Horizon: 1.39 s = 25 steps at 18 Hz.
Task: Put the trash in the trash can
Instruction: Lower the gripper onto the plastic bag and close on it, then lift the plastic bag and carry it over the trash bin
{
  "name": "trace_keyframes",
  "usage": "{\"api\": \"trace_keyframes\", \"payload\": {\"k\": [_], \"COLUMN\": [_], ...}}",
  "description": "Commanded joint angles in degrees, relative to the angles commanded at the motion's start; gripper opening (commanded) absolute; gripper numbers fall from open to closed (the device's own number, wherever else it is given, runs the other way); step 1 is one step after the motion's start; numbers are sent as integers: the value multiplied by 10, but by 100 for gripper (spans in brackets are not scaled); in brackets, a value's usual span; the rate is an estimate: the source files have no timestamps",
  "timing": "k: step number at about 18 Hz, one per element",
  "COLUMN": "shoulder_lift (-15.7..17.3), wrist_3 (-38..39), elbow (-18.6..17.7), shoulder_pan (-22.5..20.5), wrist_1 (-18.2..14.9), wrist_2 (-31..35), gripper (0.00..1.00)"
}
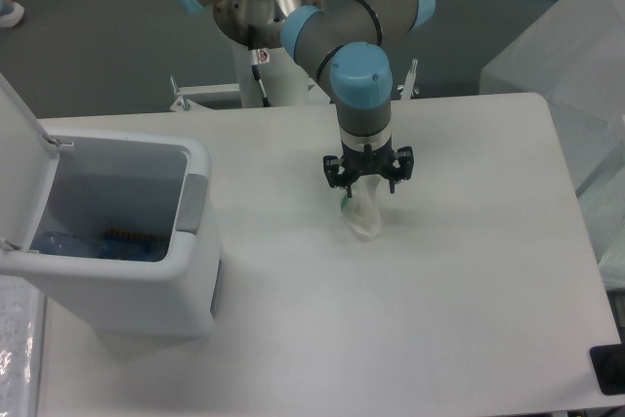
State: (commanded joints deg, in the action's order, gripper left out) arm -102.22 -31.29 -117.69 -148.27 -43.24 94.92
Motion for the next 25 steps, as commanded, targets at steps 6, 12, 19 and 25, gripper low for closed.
{"api": "trace_keyframes", "payload": {"k": [6,12,19,25], "shoulder_lift": [4,7,11,63], "wrist_3": [1,7,188,348], "elbow": [1,19,183,286], "shoulder_pan": [-3,-7,-8,4], "wrist_1": [-2,-1,0,2], "wrist_2": [-6,-30,-214,-311], "gripper": [0,0,0,1]}}
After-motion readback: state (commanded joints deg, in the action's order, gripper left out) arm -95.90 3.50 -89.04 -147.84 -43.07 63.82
